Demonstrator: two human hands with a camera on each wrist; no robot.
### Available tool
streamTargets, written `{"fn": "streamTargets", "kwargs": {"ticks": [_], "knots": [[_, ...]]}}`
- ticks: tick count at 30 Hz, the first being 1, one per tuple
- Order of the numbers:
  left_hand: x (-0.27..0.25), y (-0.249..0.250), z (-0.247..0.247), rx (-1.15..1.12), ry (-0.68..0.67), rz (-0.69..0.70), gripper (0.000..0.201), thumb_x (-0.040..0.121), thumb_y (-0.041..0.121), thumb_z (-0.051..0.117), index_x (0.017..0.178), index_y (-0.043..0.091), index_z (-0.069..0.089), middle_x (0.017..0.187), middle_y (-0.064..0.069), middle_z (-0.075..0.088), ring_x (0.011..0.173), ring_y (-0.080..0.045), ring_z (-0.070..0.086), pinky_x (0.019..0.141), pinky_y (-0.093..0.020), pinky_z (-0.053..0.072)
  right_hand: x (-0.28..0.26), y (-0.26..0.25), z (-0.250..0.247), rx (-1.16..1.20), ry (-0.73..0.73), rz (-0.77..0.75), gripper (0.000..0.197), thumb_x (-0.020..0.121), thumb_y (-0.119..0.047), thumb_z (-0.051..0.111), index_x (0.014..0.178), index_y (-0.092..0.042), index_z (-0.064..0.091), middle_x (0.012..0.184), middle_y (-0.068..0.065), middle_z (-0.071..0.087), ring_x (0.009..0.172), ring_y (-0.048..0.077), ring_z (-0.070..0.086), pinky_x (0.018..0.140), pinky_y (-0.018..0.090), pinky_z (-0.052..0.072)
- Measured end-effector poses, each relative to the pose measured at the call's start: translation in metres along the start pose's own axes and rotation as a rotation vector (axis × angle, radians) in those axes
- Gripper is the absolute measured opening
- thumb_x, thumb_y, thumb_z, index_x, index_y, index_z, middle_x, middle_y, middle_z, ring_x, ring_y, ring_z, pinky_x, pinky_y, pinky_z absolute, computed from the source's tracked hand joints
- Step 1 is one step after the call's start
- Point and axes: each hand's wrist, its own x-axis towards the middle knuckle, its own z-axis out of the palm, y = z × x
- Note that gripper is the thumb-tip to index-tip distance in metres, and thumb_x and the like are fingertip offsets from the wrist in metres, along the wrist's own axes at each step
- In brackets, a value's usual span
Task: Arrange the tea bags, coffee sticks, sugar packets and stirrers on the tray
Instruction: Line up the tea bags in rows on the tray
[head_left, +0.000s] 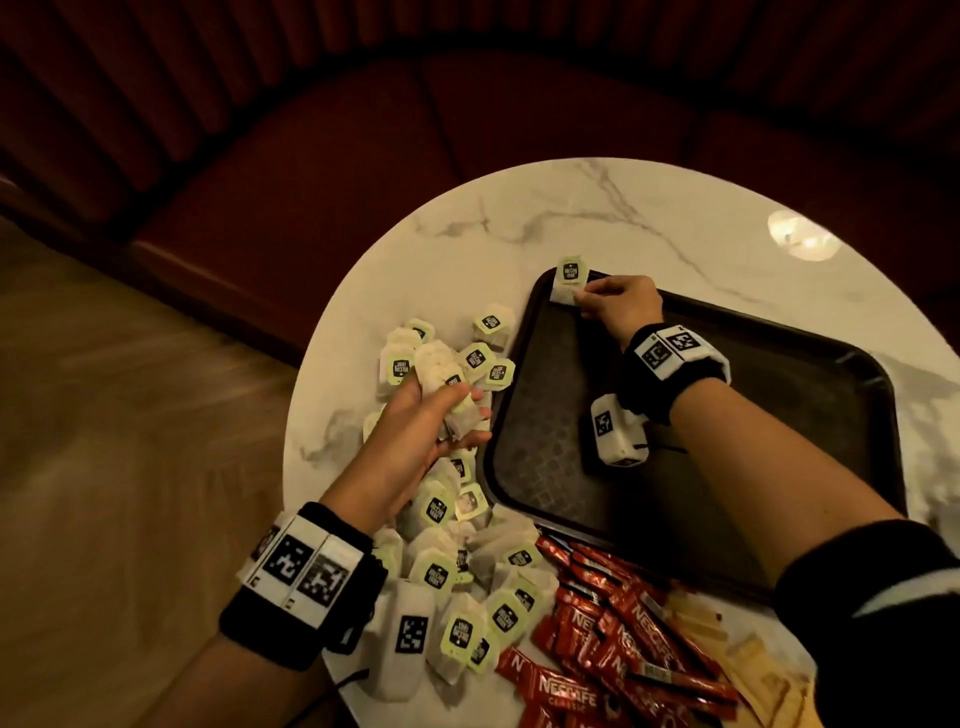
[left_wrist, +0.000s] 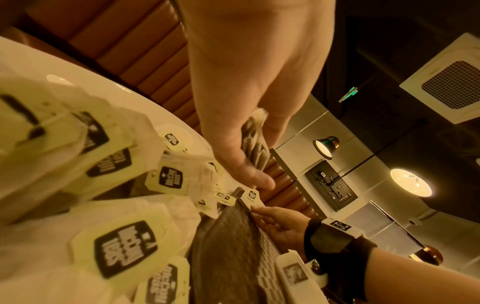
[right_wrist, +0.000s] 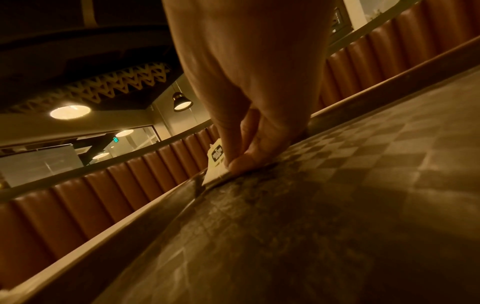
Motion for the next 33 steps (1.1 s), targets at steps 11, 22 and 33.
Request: {"fn": "streamTargets", "kwargs": {"ticks": [11,22,33], "knots": [[0.012,0.012,0.009,-0.273,-0.124,-0.025,0.027,0.097,0.003,0.045,0.121,-0.006,0.052,0.106,-0.025,0.066,0.090,-0.032,0.071,0.070,-0.034,0.061,-0.027,-0.009,-0.014,0.085,-0.021,-0.097,0.012,0.088,-0.025,0.071,0.077,-0.026,0.071,0.080,0.002,0.074,0.084,0.023,0.072,0.092,0.048,0.056],[-0.003,0.025,0.025,-0.103,-0.242,0.078,0.018,0.099,0.011,0.048,0.115,0.015,0.056,0.108,-0.003,0.071,0.092,-0.015,0.071,0.073,-0.030,0.060,-0.163,-0.037,-0.018,0.312,-0.417,-0.222,0.012,0.094,-0.017,0.063,0.102,-0.012,0.070,0.092,0.012,0.072,0.079,0.025,0.068,0.076,0.033,0.059],[-0.007,0.033,0.028,-0.035,-0.200,0.234,0.018,0.092,0.012,0.063,0.108,0.005,0.063,0.091,-0.006,0.073,0.072,-0.012,0.066,0.050,-0.019,0.047,-0.188,-0.040,-0.026,0.505,-0.281,-0.257,0.030,0.074,-0.011,0.075,0.103,-0.008,0.068,0.086,0.005,0.075,0.080,0.015,0.071,0.079,0.023,0.057]]}}
